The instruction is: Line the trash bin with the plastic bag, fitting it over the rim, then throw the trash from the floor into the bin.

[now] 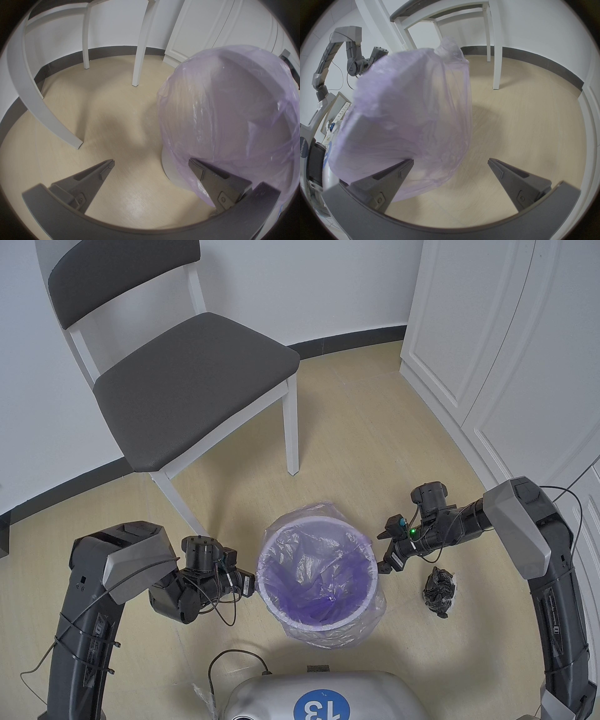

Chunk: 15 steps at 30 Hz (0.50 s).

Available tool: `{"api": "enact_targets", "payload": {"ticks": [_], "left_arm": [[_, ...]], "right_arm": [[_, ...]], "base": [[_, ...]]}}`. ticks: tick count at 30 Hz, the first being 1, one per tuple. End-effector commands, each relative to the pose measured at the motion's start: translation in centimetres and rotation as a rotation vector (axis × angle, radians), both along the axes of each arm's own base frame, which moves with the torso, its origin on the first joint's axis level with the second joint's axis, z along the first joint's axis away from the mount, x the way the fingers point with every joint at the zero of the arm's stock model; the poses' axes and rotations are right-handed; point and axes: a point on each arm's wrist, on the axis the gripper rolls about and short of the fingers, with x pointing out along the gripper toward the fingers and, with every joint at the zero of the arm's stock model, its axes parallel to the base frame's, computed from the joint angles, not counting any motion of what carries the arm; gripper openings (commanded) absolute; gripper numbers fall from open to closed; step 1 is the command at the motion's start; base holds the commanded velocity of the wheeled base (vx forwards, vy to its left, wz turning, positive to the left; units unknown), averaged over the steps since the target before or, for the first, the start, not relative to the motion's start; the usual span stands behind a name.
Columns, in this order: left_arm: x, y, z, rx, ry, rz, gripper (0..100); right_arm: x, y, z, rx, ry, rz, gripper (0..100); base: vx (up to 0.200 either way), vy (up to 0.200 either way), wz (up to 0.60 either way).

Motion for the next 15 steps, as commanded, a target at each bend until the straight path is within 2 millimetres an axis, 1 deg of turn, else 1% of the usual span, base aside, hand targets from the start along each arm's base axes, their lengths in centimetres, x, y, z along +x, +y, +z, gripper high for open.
{"api": "enact_targets", "payload": {"ticks": [1, 5, 10, 11, 13, 14, 15], "left_arm": [[-0.1, -0.2, 0.1, 0.003, -0.006, 0.001, 100], [-0.6, -0.2, 0.3, 0.013, -0.013, 0.013, 100], [-1.4, 0.0, 0.9, 0.022, -0.012, 0.029, 100], [-1.5, 0.2, 1.1, 0.023, -0.018, 0.038, 100], [-1.8, 0.6, 1.9, 0.022, -0.043, 0.055, 100], [-2.0, 0.7, 2.0, 0.022, -0.044, 0.058, 100], [-2.5, 1.1, 2.6, 0.024, -0.047, 0.068, 100]], "right_arm": [[0.4, 0.2, -2.4, -0.009, 0.032, 0.002, 100], [0.9, 0.0, -2.4, -0.023, 0.067, -0.004, 100], [1.1, -0.7, -2.0, -0.032, 0.056, -0.006, 100], [1.1, -1.0, -1.7, -0.033, 0.048, -0.003, 100], [0.9, -1.7, 0.1, -0.034, 0.024, -0.01, 100], [0.8, -1.9, 0.5, -0.032, 0.021, -0.012, 100], [0.5, -2.5, 1.9, -0.031, 0.007, -0.021, 100]], "base": [[0.0, 0.0, 0.0], [0.0, 0.0, 0.0], [0.0, 0.0, 0.0], [0.0, 0.0, 0.0], [0.0, 0.0, 0.0], [0.0, 0.0, 0.0], [0.0, 0.0, 0.0]]}}
